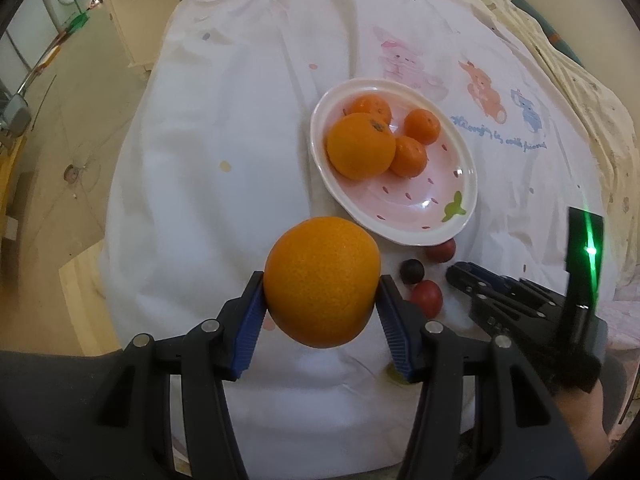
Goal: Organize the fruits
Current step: 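Carry the large orange and the plum over the pink plate with both tools, then lower the orange and plum onto the plate and open both tools, then withdraw both tools from the plate toward the tomatoes and plum, then grasp a red tomato with the left tool while the right tool grasps the second plum, then carry the tomato and plum over the pink plate with both tools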
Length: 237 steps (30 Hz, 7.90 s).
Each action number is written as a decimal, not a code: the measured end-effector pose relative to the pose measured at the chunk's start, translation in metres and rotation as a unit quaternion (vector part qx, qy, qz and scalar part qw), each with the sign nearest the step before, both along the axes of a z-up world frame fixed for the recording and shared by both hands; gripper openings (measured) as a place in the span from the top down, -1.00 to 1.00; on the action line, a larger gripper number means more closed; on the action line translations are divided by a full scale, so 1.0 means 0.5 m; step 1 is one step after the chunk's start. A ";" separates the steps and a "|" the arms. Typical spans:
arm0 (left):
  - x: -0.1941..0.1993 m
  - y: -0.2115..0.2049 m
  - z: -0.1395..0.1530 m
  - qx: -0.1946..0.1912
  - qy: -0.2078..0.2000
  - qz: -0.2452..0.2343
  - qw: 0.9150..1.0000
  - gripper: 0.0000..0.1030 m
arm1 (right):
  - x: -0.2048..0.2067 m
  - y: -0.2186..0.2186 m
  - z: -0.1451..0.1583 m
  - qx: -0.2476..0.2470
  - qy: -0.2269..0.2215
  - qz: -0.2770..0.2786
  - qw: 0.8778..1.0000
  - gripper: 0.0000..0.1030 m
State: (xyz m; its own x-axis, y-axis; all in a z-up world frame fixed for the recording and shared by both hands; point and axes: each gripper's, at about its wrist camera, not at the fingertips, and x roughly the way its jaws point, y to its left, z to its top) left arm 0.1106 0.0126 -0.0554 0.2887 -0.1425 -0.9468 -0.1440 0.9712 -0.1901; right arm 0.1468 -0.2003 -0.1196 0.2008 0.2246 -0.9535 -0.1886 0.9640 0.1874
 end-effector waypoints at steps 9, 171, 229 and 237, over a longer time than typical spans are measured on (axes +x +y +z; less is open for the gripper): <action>0.000 0.009 -0.011 0.015 -0.004 0.005 1.000 0.02 | -0.014 -0.039 0.047 0.046 -0.021 -0.025 0.998 0.56; 0.022 -0.244 -0.130 -0.006 0.070 -0.087 0.994 0.50 | -0.001 -0.228 0.118 0.216 -0.020 -0.209 0.954 -0.36; 0.026 -0.026 0.017 0.012 -0.018 -0.048 0.999 0.50 | 0.014 0.057 -0.032 0.096 0.054 0.004 0.994 0.53; 0.030 -0.009 0.008 0.016 -0.016 -0.031 0.999 0.50 | -0.015 0.036 0.003 0.129 0.054 -0.003 0.990 0.53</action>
